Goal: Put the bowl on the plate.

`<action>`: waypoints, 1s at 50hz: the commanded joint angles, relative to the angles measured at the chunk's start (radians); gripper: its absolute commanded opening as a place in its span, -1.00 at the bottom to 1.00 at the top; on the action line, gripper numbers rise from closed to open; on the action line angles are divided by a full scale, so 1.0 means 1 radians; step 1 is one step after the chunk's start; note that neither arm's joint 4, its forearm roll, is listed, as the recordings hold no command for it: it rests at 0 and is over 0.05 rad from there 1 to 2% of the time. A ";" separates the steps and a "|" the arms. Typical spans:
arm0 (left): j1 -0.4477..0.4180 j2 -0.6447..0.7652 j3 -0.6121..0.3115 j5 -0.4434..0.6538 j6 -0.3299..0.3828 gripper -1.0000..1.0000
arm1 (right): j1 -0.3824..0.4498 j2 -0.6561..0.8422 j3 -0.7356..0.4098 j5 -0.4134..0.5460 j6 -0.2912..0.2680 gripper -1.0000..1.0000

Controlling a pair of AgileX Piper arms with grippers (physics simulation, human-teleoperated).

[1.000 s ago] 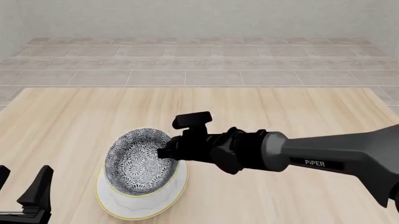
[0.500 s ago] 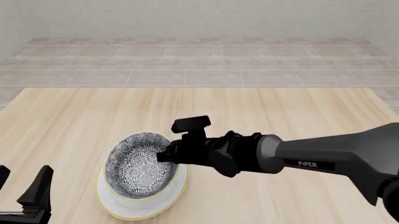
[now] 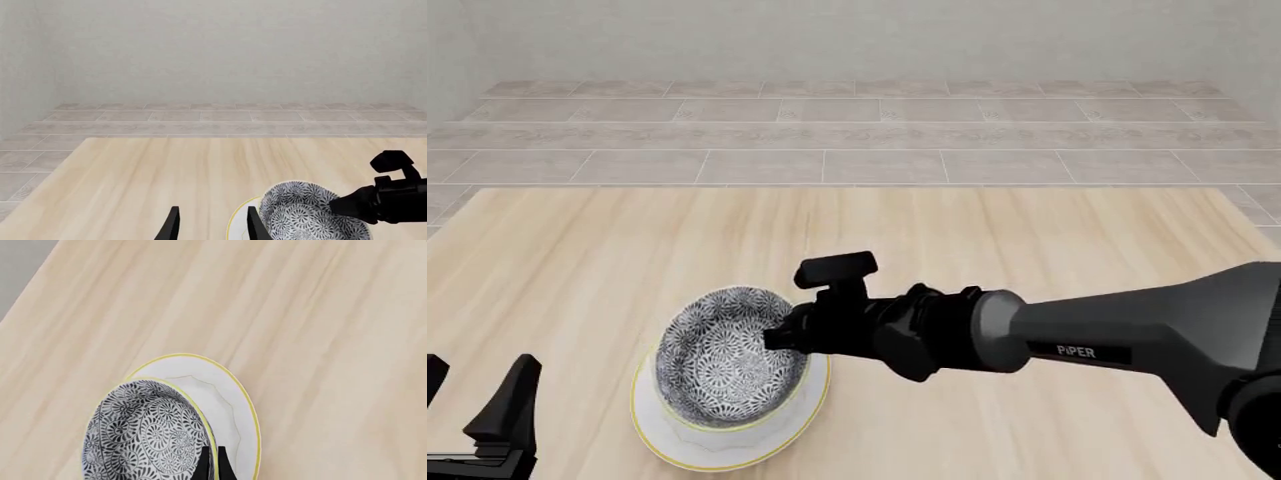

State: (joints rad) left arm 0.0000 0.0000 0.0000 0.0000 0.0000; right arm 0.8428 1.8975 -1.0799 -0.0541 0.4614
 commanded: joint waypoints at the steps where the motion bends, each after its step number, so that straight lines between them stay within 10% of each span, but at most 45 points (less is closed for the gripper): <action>1: 0.000 0.000 0.000 0.000 0.000 1.00 | -0.003 0.002 -0.007 -0.002 0.005 -1.00; 50: 0.000 0.000 0.000 0.000 0.000 1.00 | 0.007 0.003 0.002 -0.022 0.015 -1.00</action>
State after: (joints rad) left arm 0.0000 0.0000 0.0000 0.0000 0.0000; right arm 0.8469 1.9094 -1.0771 -0.0701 0.4708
